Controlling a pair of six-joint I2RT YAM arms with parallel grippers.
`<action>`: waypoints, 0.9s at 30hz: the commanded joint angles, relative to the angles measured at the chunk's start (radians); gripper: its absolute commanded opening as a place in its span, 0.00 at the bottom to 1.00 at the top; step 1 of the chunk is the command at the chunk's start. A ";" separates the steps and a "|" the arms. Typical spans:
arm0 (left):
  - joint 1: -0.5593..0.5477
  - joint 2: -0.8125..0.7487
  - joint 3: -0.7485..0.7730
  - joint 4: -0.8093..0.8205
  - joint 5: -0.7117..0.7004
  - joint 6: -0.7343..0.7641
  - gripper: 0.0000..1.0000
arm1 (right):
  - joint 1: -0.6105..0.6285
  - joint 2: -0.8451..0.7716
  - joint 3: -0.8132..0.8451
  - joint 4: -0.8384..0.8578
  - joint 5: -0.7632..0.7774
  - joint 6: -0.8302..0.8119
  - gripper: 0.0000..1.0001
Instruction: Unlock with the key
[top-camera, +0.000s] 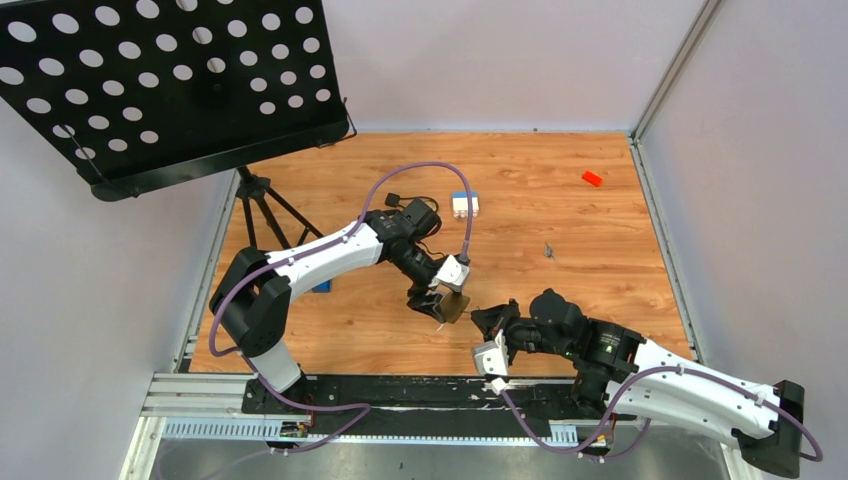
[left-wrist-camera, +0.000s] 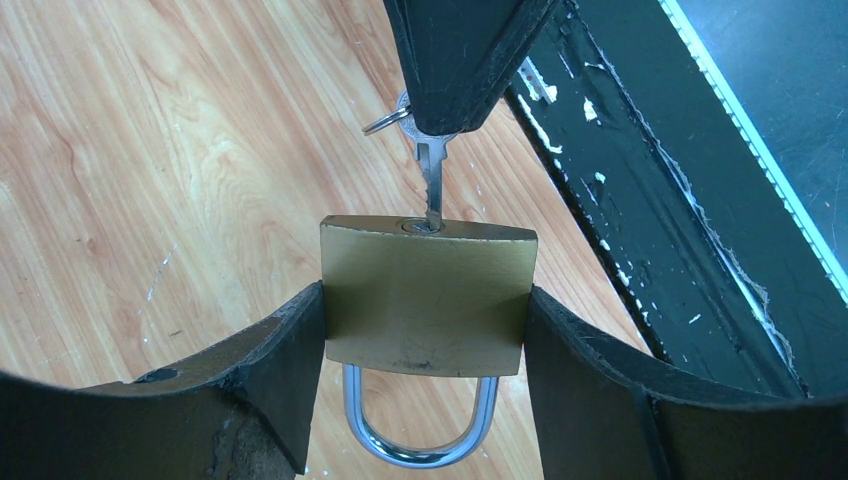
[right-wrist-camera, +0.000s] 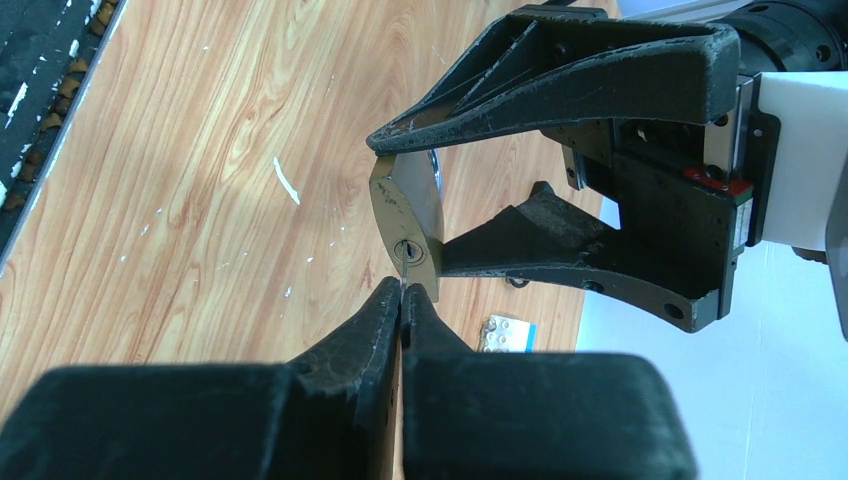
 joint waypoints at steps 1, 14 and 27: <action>-0.005 -0.044 0.041 0.018 0.091 0.017 0.00 | -0.003 0.004 0.019 0.047 0.003 0.011 0.00; -0.005 -0.040 0.051 -0.013 0.116 0.045 0.00 | -0.003 0.031 -0.010 0.103 0.057 -0.030 0.00; -0.005 -0.042 0.056 -0.011 0.118 0.029 0.00 | 0.001 0.035 -0.018 0.112 0.069 -0.061 0.00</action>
